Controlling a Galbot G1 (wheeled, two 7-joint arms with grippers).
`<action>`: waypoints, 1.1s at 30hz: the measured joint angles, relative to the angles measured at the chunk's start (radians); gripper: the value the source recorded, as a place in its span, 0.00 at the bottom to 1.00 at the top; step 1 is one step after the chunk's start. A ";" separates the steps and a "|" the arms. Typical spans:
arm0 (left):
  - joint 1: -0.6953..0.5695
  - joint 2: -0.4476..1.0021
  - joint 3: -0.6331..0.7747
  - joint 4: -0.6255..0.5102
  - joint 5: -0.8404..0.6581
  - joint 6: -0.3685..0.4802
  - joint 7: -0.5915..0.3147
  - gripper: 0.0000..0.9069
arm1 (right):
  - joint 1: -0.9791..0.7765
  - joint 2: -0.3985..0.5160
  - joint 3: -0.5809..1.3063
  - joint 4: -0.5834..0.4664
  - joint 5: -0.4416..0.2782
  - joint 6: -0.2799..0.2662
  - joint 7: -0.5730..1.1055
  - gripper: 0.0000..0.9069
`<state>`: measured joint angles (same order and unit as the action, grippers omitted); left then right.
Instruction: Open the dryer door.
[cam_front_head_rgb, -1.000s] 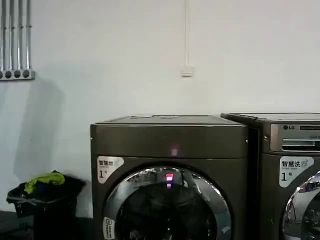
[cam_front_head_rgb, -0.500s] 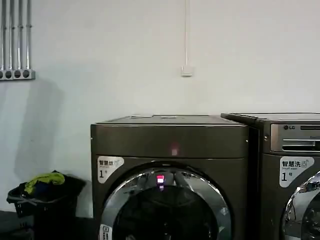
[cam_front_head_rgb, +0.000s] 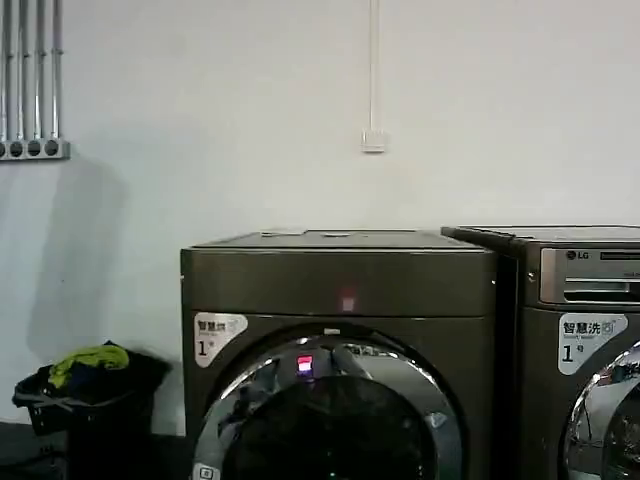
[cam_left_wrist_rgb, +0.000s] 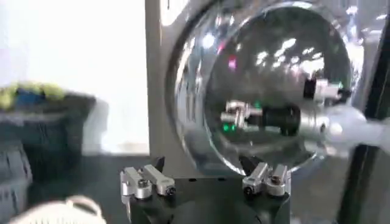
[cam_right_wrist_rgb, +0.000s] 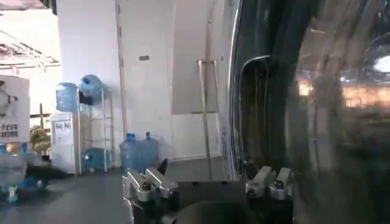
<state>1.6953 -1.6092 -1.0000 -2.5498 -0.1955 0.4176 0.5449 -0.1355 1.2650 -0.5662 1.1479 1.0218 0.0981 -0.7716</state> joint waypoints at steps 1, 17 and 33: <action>-0.005 0.000 -0.013 0.020 -0.009 -0.012 0.025 1.00 | -0.002 -0.005 -0.002 0.006 0.000 -0.002 0.001 1.00; -0.078 0.201 -0.167 0.252 -0.069 -0.088 0.217 1.00 | -0.029 -0.074 -0.020 0.106 0.000 -0.022 0.015 1.00; -0.168 0.334 -0.215 0.422 -0.131 -0.167 0.218 1.00 | -0.039 -0.139 -0.060 0.194 0.006 -0.042 -0.008 1.00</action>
<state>1.5277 -1.2756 -1.2152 -2.1277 -0.3263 0.2510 0.7633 -0.1744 1.1265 -0.6257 1.3415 1.0277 0.0556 -0.7797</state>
